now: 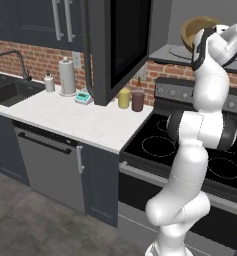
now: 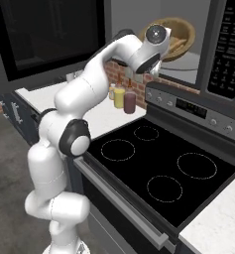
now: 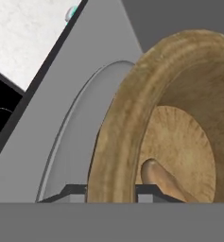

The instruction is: Pick the sweet potato from the sink and place it in the bowl. Then pick the bowl and place it in the microwave. Then close the microwave door and press the start button.

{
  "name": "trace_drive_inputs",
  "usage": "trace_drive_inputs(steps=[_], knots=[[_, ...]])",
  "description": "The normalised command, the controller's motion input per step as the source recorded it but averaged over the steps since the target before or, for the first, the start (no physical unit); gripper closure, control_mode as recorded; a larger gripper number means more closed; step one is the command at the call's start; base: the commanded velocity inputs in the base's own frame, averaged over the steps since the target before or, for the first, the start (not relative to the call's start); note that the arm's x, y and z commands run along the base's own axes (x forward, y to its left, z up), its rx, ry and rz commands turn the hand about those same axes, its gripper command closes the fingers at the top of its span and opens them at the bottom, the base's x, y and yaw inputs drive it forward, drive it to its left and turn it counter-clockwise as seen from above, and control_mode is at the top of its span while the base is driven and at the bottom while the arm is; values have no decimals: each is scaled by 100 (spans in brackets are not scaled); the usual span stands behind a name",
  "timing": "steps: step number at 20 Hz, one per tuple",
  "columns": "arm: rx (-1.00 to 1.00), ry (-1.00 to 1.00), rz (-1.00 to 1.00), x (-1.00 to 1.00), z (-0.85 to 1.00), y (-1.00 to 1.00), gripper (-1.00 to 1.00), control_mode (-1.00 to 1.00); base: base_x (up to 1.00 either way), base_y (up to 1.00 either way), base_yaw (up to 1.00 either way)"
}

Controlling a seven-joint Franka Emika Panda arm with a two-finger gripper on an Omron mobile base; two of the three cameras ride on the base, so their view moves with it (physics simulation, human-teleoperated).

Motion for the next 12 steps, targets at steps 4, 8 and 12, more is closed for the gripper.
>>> trace_drive_inputs(steps=[4,8,12], knots=[[0,-1,0,23,-15,0,-100,-100,0,0,0],[0,-11,0,1,-1,0,-100,-100,0,0,0],[0,-22,0,0,0,4,-100,-100,0,0,0]])
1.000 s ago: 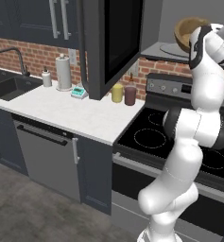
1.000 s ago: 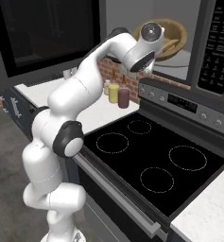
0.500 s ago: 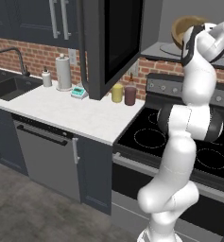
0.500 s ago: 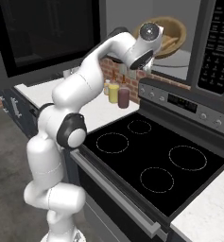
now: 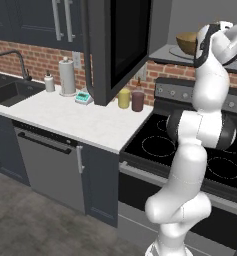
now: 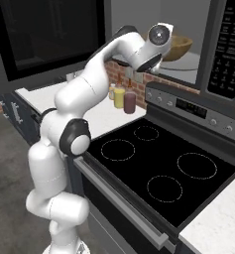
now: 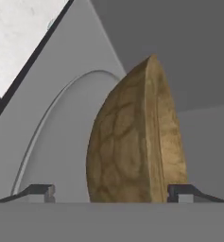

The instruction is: Pick the sweet potato from the sink and place it in the bowl. Then pick the bowl and place it in the microwave. Then close the microwave door and press the start button.

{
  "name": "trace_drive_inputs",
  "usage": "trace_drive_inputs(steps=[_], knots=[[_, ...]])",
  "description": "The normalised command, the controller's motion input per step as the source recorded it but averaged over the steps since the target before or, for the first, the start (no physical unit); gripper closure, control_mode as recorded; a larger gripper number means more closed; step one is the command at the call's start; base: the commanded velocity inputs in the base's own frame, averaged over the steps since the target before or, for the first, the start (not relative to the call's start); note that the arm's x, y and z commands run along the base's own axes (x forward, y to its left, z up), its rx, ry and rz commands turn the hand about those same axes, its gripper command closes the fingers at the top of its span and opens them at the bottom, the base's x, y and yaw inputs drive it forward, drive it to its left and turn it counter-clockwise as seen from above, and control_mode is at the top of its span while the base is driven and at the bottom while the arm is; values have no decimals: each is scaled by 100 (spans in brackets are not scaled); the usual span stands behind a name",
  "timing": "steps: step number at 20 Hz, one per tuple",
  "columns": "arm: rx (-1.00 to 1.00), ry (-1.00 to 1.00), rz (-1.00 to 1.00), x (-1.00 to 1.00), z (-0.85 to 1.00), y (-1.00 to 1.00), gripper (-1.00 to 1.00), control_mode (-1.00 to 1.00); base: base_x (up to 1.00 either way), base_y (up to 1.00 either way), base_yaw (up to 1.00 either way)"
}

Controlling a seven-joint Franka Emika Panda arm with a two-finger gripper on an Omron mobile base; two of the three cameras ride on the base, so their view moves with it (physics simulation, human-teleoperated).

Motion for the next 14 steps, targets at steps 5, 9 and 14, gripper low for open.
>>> trace_drive_inputs(steps=[5,9,14], knots=[[-2,-39,7,0,0,19,-100,-100,0,0,0],[-2,-48,6,-12,0,21,-100,-100,0,0,0],[0,-33,3,-48,8,22,-100,-100,0,0,0]])
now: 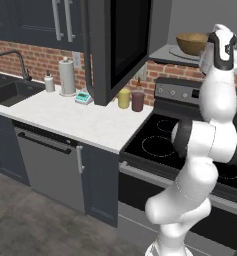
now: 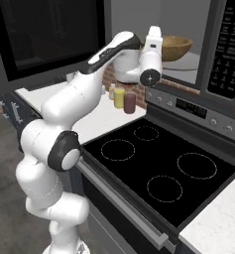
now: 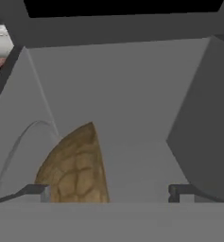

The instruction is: Pick the sweet potato from the sink and place it in the bowl. Then pick the bowl and place it in the microwave. Then close the microwave door and press the start button.

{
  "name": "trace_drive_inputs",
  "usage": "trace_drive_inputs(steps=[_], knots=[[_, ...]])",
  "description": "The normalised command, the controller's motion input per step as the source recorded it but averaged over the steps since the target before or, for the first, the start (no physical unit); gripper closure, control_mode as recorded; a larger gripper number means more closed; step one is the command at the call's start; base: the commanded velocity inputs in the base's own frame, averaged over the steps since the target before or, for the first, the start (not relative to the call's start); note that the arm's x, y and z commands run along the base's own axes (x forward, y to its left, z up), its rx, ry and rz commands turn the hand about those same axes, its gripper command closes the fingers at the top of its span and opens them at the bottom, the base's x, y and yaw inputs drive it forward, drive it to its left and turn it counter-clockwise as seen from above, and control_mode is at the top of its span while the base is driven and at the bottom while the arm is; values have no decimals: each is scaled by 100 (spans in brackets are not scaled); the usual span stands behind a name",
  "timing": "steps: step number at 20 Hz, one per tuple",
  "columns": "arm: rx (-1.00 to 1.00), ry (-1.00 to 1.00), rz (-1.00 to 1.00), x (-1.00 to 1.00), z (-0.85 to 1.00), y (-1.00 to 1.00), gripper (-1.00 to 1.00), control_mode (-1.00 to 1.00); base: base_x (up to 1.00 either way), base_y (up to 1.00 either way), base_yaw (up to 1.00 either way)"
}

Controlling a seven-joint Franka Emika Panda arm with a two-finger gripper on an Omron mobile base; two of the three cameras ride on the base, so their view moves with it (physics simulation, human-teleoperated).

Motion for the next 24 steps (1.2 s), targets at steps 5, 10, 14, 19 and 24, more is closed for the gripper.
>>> trace_drive_inputs(steps=[5,10,14,19,24], knots=[[1,-1,2,-95,60,13,-100,-100,0,0,0],[2,2,2,-100,68,5,-100,-100,0,0,0],[0,4,2,-100,56,7,-100,-100,0,0,0],[0,9,0,-100,32,17,-100,-100,0,0,0],[0,1,0,-100,4,22,-100,-100,0,0,0]])
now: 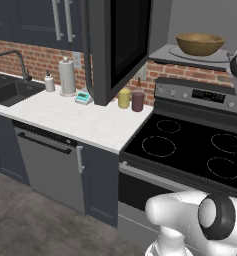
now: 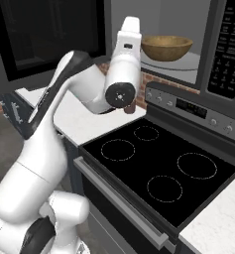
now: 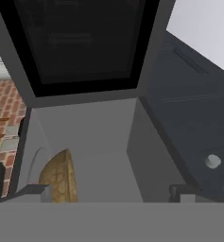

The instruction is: Pick the sweet potato from the sink and place it in the bowl. Then pick the bowl and place it in the microwave. Then close the microwave door and press the start button.

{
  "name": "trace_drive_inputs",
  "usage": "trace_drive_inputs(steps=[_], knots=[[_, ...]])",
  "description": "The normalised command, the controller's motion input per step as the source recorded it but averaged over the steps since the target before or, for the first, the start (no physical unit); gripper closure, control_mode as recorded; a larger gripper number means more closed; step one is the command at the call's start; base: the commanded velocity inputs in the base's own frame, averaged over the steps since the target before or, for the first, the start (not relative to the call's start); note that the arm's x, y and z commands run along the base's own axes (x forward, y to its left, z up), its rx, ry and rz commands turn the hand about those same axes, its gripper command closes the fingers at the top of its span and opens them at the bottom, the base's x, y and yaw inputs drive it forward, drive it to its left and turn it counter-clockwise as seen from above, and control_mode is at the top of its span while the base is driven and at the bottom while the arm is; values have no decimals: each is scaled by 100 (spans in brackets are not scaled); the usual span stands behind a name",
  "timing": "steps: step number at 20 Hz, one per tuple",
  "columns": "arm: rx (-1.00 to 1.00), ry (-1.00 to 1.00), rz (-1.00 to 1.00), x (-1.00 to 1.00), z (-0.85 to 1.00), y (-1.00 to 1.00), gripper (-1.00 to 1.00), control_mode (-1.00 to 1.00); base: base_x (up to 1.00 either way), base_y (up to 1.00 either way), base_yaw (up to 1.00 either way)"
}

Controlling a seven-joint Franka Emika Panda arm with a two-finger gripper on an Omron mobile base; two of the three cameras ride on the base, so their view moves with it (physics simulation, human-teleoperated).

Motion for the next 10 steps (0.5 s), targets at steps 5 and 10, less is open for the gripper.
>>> trace_drive_inputs(steps=[5,10], knots=[[0,0,0,-100,0,38,-100,-100,0,0,0],[3,0,0,-100,0,45,-100,-100,0,0,0]])
